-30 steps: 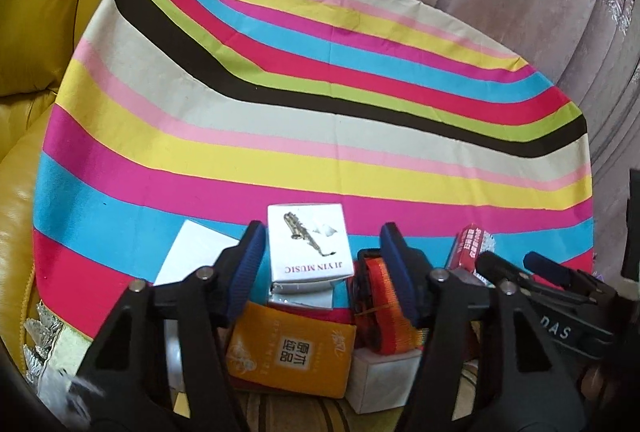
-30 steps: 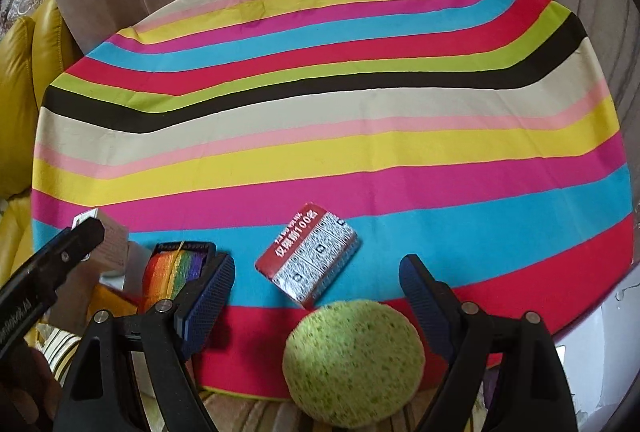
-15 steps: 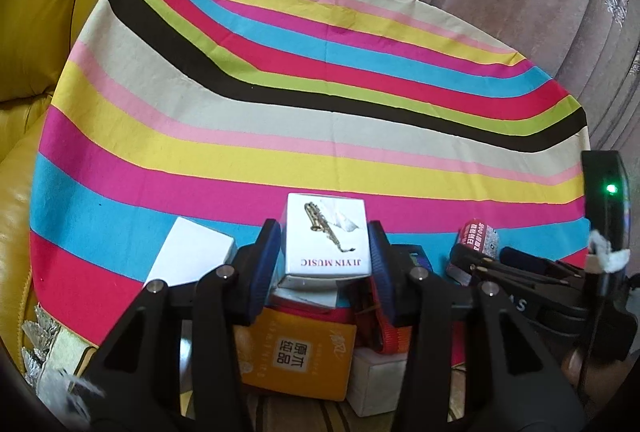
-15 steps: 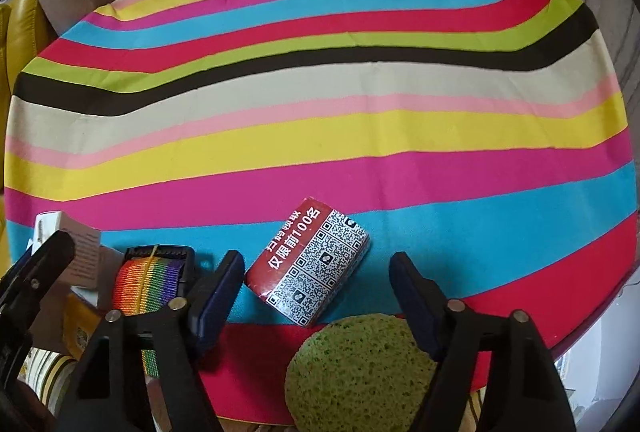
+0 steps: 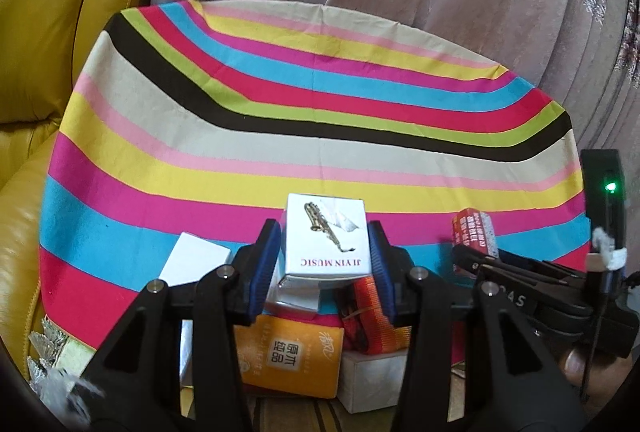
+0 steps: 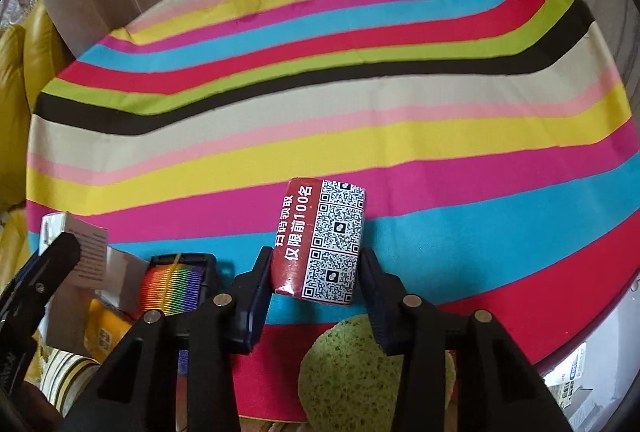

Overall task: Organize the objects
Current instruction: 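Grasp the JIYIN MUSIC box with the left gripper while the right grasps the red QR-code box, then carry both boxes over the open white box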

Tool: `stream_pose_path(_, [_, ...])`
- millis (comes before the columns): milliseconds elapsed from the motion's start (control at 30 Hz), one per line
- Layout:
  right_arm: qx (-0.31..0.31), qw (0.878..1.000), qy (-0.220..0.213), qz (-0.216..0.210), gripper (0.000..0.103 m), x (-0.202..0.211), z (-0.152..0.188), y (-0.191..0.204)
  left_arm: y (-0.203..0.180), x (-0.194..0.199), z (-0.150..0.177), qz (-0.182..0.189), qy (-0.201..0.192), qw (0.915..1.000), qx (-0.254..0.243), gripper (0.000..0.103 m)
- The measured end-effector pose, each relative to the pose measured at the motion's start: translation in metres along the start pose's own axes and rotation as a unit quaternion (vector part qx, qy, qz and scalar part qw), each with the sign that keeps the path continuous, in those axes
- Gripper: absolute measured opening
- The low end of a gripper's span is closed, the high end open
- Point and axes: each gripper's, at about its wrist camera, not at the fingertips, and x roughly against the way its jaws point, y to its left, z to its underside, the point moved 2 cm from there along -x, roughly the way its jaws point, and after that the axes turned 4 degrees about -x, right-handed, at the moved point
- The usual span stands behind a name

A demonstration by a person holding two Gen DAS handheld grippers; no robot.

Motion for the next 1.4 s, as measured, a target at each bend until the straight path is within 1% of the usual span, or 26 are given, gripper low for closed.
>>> stream_pose_path(167, [0.005, 1.0, -0.02, 0.0, 0.043, 0.018, 0.006, 0.001, -0.008, 0.012, -0.003, -0.002, -0.015, 0.9998, -0.015, 0.048])
stream_pose_path(300, [0.008, 1.0, -0.029, -0.003, 0.043, 0.032, 0.011, 0.0, -0.019, 0.023, -0.004, 0.012, -0.015, 0.9995, -0.024, 0.048])
stream_pose_path(500, [0.006, 0.999, -0.031, -0.006, 0.043, 0.046, 0.02, -0.003, -0.037, 0.031, 0.0, 0.039, -0.003, 0.9988, -0.029, 0.048])
stream_pose_path(933, [-0.019, 0.999, -0.047, -0.006, 0.043, 0.083, 0.042, -0.033, -0.08, 0.046, 0.01, 0.081, 0.017, 0.9953, -0.051, 0.048])
stream_pose_path(1133, [-0.032, 0.998, -0.049, -0.001, 0.043, 0.098, 0.053, -0.054, -0.107, 0.053, 0.015, 0.107, 0.025, 0.9913, -0.072, 0.048])
stream_pose_path(1267, [-0.042, 0.998, -0.048, 0.004, 0.043, 0.106, 0.061, -0.069, -0.122, 0.053, 0.019, 0.13, 0.038, 0.9875, -0.08, 0.048])
stream_pose_path(1400, [-0.061, 0.997, -0.046, 0.01, 0.043, 0.113, 0.067, -0.089, -0.138, 0.052, 0.024, 0.146, 0.048, 0.9839, -0.091, 0.048])
